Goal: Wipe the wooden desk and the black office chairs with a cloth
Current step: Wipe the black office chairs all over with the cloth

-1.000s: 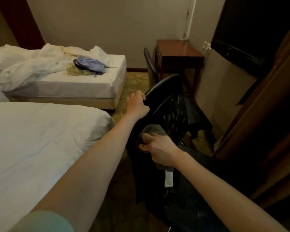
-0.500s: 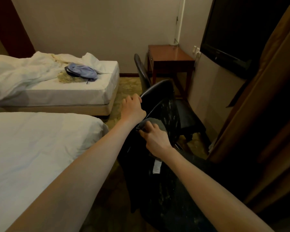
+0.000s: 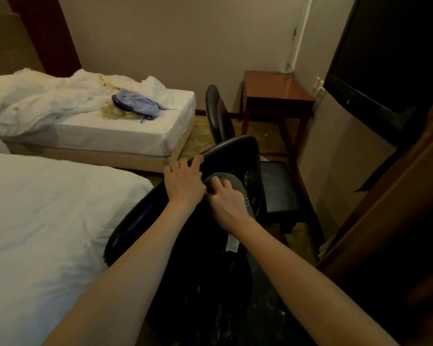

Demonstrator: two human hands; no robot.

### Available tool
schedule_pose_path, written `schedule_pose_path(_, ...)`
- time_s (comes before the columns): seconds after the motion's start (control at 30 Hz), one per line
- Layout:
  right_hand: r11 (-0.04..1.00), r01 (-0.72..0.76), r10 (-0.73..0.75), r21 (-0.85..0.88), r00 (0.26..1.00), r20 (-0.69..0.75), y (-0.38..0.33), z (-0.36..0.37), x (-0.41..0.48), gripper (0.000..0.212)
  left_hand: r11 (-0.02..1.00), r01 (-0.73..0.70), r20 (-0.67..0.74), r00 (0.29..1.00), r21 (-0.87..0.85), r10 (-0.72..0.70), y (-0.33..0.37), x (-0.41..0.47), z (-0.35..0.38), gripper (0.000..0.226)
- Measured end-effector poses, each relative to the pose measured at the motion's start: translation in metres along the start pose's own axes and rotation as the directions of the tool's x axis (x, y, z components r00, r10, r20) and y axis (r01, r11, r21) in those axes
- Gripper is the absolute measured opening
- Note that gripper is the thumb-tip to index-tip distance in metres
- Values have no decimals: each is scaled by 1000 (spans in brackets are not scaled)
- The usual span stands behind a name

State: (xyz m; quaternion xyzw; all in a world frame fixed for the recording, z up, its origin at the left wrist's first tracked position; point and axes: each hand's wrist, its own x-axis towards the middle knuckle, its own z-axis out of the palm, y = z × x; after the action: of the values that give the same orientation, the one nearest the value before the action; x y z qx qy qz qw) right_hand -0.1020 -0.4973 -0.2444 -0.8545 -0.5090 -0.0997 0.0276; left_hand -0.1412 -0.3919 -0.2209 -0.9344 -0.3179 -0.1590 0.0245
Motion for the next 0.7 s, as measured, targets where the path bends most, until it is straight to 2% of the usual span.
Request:
schedule_pose_path(0.17, 998, -55, 55, 7, 998, 4, 39, 7, 16, 36, 999, 54, -14, 998, -1, -54, 6, 1, 1, 36)
schedule_pose_path(0.3, 977, -209, 208, 34, 978, 26, 81, 12, 34, 41, 996, 82, -14, 997, -35, -82, 10, -1, 0, 38)
schedule_pose_path(0.47, 966, -237, 234, 104, 972, 35, 101, 15, 44, 40, 990, 117, 54, 992, -73, -113, 13, 6, -5, 40)
schedule_pose_path(0.6, 861, -482, 460, 165, 875, 154, 145, 35, 39, 34, 991, 132, 102, 987, -29, -128, 15, 5, -8, 49)
schedule_pose_path(0.7, 795, -561, 539, 228, 828, 159, 168, 43, 29, 32, 991, 133, 143, 981, -6, -131, 22, 10, -11, 50)
